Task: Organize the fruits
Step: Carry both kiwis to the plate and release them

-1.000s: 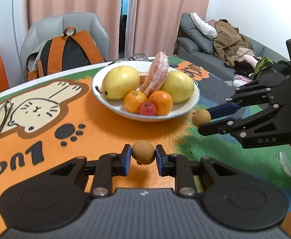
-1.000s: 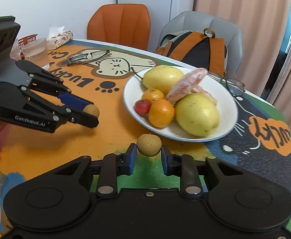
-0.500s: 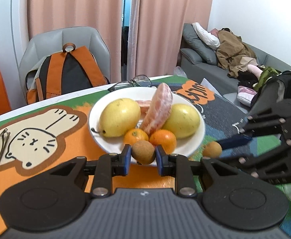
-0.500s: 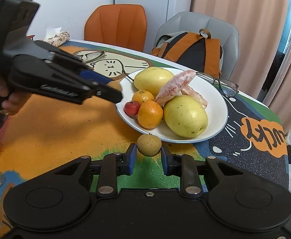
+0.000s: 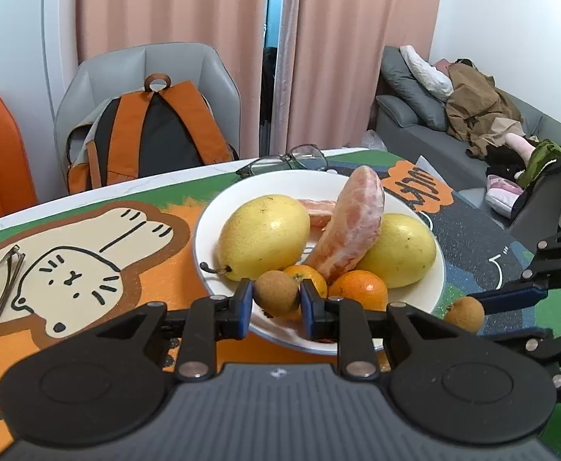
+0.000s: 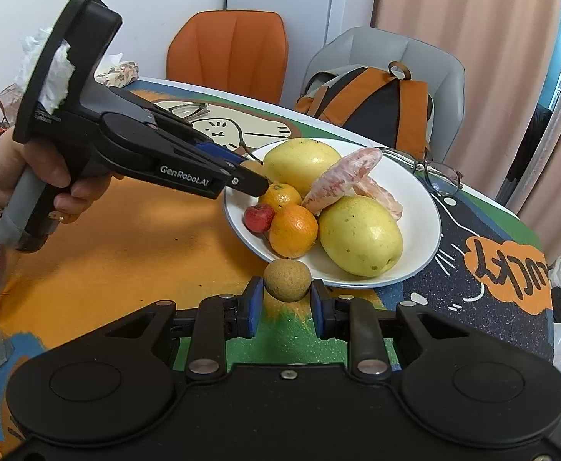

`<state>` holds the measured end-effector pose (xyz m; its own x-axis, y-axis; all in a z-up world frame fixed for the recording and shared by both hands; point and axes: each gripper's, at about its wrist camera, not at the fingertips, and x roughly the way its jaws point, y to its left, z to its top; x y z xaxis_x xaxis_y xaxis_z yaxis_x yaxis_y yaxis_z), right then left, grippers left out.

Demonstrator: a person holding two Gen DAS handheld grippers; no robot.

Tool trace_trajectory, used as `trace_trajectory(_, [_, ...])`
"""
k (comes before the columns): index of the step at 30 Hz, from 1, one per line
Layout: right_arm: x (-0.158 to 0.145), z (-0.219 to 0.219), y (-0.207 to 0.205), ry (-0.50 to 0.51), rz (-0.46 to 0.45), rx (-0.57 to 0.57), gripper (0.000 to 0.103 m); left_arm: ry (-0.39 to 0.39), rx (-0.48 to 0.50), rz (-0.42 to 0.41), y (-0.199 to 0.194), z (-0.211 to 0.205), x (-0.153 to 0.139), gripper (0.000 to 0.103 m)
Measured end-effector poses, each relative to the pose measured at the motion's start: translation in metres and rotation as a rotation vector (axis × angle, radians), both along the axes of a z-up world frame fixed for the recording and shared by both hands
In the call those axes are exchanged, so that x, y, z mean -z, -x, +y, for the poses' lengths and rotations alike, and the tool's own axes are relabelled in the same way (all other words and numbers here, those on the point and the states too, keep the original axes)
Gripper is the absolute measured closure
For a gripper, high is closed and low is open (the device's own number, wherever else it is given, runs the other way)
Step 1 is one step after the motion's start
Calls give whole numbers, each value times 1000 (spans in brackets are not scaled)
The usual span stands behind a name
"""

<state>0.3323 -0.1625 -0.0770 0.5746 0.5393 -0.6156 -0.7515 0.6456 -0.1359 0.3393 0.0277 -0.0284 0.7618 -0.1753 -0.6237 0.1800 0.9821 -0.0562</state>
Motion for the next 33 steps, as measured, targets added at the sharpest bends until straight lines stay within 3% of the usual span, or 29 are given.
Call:
trace_trajectory(10, [-6,5,0,-11,-10,-2,78,17,-1,-15,4,4,-2,71])
trace_trajectory(15, [-7,11,-6,-31,-16,5,78,33,-5,-20,14,12,-5,52])
trace_trajectory(33, [-9,48,-41,-102,-35,28,78,14,-9,41,46,33,9,50])
